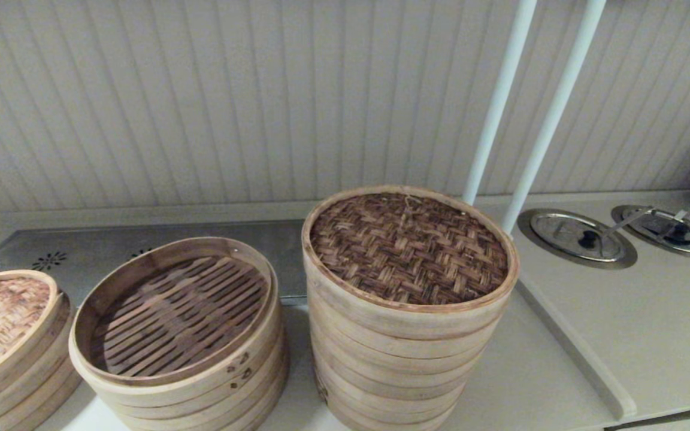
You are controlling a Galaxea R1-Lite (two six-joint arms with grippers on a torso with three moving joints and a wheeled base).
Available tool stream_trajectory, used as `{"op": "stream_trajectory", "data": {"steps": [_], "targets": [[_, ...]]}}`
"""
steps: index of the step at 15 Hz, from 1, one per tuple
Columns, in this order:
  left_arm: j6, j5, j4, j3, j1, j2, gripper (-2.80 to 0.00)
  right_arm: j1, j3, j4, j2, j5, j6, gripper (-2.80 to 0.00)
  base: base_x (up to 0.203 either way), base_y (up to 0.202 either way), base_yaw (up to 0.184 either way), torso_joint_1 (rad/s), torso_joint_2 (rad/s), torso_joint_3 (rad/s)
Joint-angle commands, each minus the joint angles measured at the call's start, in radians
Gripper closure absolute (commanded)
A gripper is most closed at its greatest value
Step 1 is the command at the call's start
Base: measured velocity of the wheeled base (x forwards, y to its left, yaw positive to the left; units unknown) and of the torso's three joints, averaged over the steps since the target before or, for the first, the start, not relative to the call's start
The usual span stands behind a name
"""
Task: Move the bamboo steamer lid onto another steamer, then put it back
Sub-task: Pick up the steamer
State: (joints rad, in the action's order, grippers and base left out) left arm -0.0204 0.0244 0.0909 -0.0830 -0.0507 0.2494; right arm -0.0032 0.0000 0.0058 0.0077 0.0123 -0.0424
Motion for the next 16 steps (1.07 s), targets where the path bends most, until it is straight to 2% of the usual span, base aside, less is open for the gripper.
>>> {"op": "stream_trajectory", "data": {"steps": [1,3,5,8,16], "targets": [[0.028,0.01,-0.004,0.05,0.033,-0.07,0.0,0.0,0.003,0.0,0.002,0.0,-0.001,0.0,0.0,0.0,0.0,0.0,0.0,0.0],[0.038,0.015,-0.013,0.055,0.041,-0.108,0.0,0.0,0.003,0.0,0.002,0.0,-0.001,0.0,0.0,0.0,0.0,0.0,0.0,0.0],[0.079,0.015,-0.025,0.076,0.043,-0.168,0.0,0.0,0.003,0.0,0.002,0.0,-0.001,0.0,0.0,0.0,0.0,0.0,0.0,0.0],[0.114,0.009,-0.099,0.083,0.043,-0.258,0.0,0.0,0.003,0.0,0.002,0.0,-0.001,0.0,0.0,0.0,0.0,0.0,0.0,0.0],[0.111,0.006,-0.097,0.083,0.043,-0.254,0.0,0.0,0.003,0.0,0.002,0.0,-0.001,0.0,0.0,0.0,0.0,0.0,0.0,0.0]]}}
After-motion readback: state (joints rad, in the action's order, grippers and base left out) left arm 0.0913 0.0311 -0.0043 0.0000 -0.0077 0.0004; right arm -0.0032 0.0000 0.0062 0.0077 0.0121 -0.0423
